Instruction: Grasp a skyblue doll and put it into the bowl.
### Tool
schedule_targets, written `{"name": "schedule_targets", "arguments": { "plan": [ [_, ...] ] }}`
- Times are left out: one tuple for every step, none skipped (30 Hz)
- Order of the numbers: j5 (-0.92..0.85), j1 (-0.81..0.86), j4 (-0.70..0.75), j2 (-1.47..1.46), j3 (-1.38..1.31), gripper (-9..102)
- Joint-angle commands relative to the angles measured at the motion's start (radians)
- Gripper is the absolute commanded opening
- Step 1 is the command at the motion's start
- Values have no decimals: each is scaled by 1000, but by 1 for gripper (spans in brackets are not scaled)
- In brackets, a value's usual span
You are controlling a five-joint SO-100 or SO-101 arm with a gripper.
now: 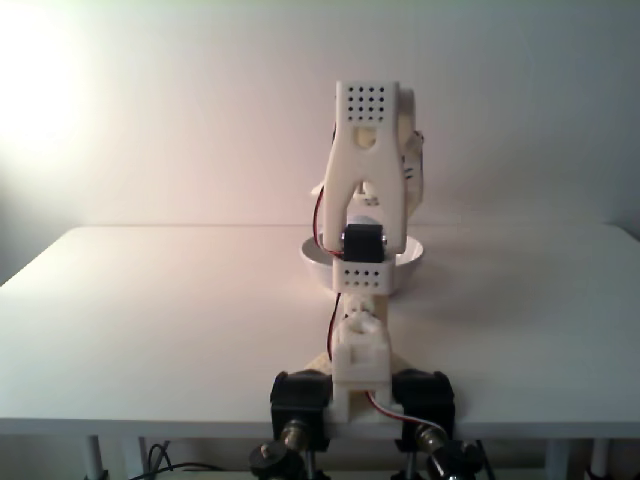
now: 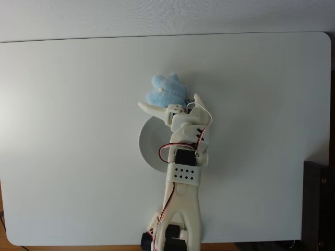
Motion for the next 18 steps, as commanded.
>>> {"name": "schedule_targets", "arguments": {
  "plan": [
    [-5,-11,-17,-21,-54,89],
    [-5,-11,-17,-37,-66,89],
    [-5,-11,-17,-52,-80,89],
    [-6,-11,-17,-69,-95,89],
    [-6,-11,-17,-86,-114,89],
    [-6,-12,-17,-106,-135,89],
    [-8,-12,-17,-126,-155,89],
    [-8,-12,-17,-146,-175,89],
    [-8,-12,-14,-166,-193,89],
    [-8,-12,-9,-187,-213,89],
    [-8,-12,-8,-210,-230,89],
    [-8,-14,-6,-232,-245,89],
    [-8,-15,-5,-253,-258,89],
    [-8,-15,-5,-273,-270,89],
    [-8,-20,-5,-291,-279,89],
    [-8,-31,-5,-308,-284,89],
    [-8,-41,-5,-321,-288,89],
    [-8,-51,-5,-331,-290,89]
  ]
}}
